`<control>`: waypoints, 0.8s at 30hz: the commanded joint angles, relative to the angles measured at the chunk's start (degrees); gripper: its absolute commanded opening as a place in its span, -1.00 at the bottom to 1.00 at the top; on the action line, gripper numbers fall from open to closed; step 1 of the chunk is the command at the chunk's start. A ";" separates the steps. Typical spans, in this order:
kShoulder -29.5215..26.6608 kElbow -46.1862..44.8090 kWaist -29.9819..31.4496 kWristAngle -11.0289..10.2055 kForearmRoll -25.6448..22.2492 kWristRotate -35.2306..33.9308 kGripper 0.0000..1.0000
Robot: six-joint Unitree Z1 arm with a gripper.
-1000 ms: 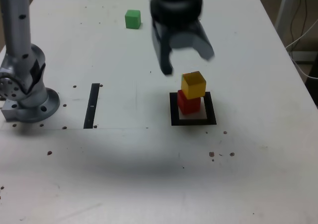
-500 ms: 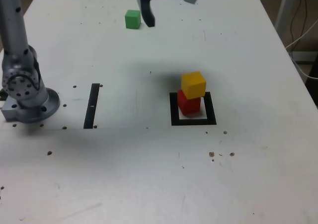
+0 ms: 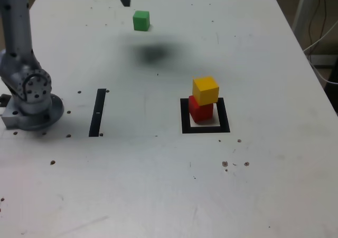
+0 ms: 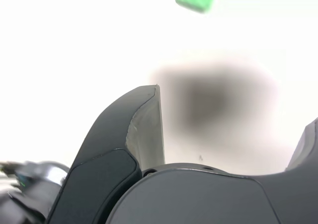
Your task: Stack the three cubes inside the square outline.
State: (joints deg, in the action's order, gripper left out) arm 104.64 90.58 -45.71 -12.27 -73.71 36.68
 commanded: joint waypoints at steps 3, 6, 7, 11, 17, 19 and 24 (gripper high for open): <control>2.95 1.66 -3.56 -1.51 2.15 7.68 0.99; 5.37 2.36 -5.11 -2.99 3.35 10.94 0.99; 6.50 2.52 -5.61 -3.38 3.86 12.18 0.98; 10.22 3.23 -6.72 -3.67 5.00 14.97 0.96; 15.60 5.73 -8.10 -4.00 5.28 17.21 0.90; 17.01 6.52 -8.44 -3.99 5.20 17.56 0.86; 19.61 7.60 -9.07 -3.51 4.72 17.70 0.70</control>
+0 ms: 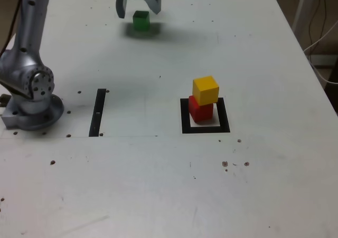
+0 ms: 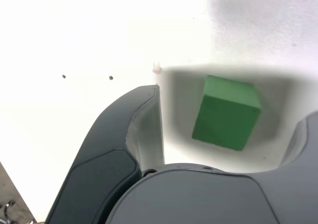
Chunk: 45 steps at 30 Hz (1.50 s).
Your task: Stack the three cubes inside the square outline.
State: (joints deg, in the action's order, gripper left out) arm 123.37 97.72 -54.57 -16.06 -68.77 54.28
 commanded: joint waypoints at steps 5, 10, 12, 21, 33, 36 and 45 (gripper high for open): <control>1.95 1.19 -0.27 1.76 -0.47 0.05 0.37; 2.23 1.39 -0.27 2.78 -0.12 -0.03 -0.08; 2.27 1.29 -0.27 3.05 0.19 -0.05 -0.25; 3.55 1.10 -0.27 3.50 0.53 -0.05 -0.47; 1.70 0.76 0.42 5.20 0.11 -0.16 -0.62; -0.51 0.95 2.07 4.62 -1.26 -0.77 -0.63; -12.40 -0.92 17.91 4.29 -9.69 -13.65 -0.62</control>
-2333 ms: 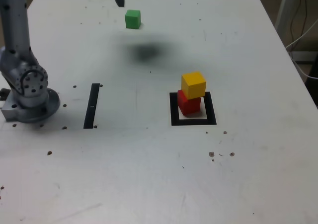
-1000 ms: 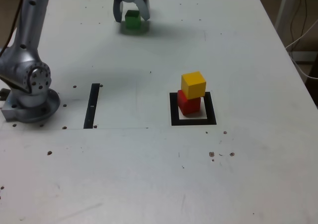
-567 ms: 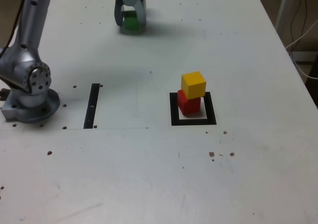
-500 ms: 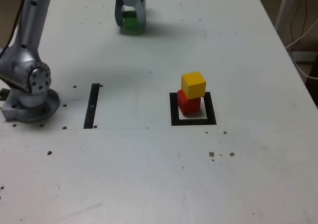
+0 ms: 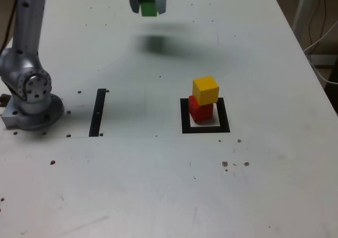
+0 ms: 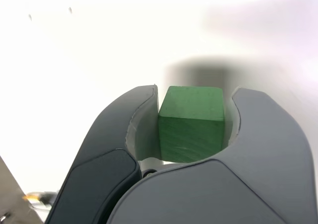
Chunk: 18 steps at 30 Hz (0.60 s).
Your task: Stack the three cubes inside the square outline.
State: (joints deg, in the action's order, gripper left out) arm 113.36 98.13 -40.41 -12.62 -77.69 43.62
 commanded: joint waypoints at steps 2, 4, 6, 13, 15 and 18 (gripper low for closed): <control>-5.33 -3.47 8.36 2.40 -1.59 -7.95 -0.62; -8.41 -5.49 14.04 4.34 -2.86 -14.42 -0.62; -10.52 -6.24 19.20 5.88 -4.53 -20.76 -0.62; -13.00 -1.87 36.00 9.07 -9.80 -40.54 -0.62; -12.75 -0.16 39.58 9.18 -10.63 -44.21 -0.62; -12.27 1.77 44.10 9.16 -11.69 -49.09 -0.62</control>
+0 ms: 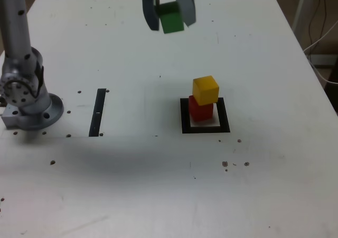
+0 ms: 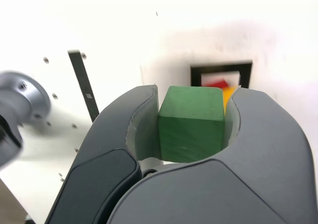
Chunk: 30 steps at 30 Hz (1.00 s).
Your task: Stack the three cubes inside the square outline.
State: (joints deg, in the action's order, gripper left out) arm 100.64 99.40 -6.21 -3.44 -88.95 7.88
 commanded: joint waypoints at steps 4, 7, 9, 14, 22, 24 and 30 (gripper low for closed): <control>1.61 2.39 13.81 0.51 -1.01 -18.25 -0.62; 3.13 3.16 15.27 1.34 -1.06 -20.65 -0.62; 4.02 3.28 15.82 1.54 -1.11 -21.71 -0.62; 6.21 4.20 16.48 1.19 -1.26 -22.96 -0.62; 9.46 6.01 15.08 1.04 -1.30 -22.79 -0.62; 10.51 5.50 14.20 1.19 -1.05 -22.44 -0.61; 12.42 2.28 11.26 2.00 1.13 -20.73 -0.60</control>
State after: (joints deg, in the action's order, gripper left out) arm 112.93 101.95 5.45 -1.55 -88.02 -13.12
